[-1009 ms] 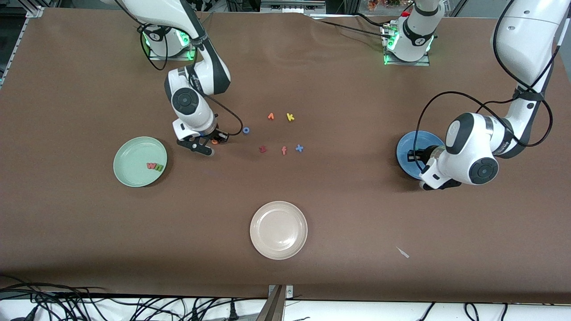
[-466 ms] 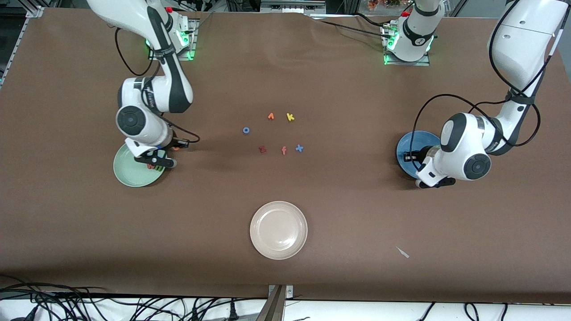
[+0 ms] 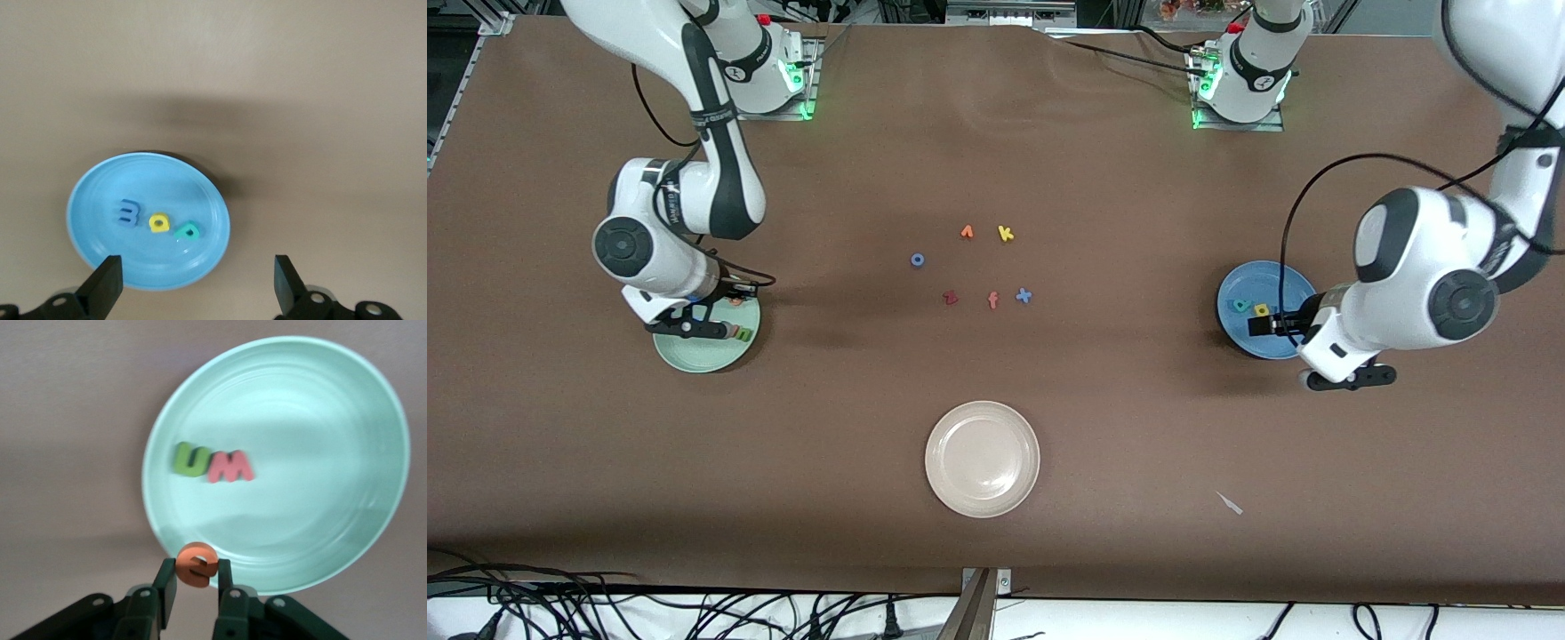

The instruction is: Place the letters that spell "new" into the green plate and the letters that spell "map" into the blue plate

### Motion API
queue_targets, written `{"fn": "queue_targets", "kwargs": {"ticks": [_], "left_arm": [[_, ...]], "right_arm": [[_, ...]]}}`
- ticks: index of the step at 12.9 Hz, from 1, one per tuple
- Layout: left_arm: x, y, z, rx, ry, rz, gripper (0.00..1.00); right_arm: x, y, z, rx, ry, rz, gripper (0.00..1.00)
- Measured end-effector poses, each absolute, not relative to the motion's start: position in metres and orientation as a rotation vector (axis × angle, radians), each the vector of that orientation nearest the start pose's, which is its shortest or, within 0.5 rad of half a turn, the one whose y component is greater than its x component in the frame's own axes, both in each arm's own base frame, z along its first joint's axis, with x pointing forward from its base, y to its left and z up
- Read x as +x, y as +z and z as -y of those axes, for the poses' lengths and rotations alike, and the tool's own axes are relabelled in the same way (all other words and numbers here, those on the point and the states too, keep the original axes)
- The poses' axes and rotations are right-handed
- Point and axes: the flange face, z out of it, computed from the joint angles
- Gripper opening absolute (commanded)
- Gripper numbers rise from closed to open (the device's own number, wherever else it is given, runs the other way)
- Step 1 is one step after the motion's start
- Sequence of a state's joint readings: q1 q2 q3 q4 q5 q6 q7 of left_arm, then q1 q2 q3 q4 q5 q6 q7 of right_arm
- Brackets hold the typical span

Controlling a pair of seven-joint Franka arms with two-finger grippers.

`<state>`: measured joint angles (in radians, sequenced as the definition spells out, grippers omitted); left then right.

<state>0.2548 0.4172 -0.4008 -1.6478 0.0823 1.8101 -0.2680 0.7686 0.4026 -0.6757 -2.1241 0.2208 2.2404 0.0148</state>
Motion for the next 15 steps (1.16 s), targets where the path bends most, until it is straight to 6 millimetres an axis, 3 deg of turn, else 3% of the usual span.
{"fn": "queue_targets", "kwargs": {"ticks": [3, 6, 9, 12, 15], "left_arm": [[0.65, 0.441, 0.054, -3.16, 0.3, 0.184, 1.0], [0.658, 0.483, 0.047, -3.176, 0.213, 0.203, 1.0], [0.662, 0.51, 0.044, -3.185, 0.141, 0.213, 1.0], [0.66, 0.522, 0.035, -3.16, 0.103, 0.131, 1.0], [0.656, 0.538, 0.012, -3.139, 0.067, 0.034, 1.0]], "right_arm": [[0.559, 0.254, -0.05, -3.222, 0.274, -0.088, 1.0], [0.571, 0.284, -0.067, -3.193, 0.391, -0.058, 1.0], [0.585, 0.325, -0.084, -3.166, 0.462, -0.022, 1.0], [0.59, 0.368, -0.095, -3.134, 0.551, 0.007, 1.0], [0.594, 0.422, -0.101, -3.134, 0.59, 0.04, 1.0]]}}
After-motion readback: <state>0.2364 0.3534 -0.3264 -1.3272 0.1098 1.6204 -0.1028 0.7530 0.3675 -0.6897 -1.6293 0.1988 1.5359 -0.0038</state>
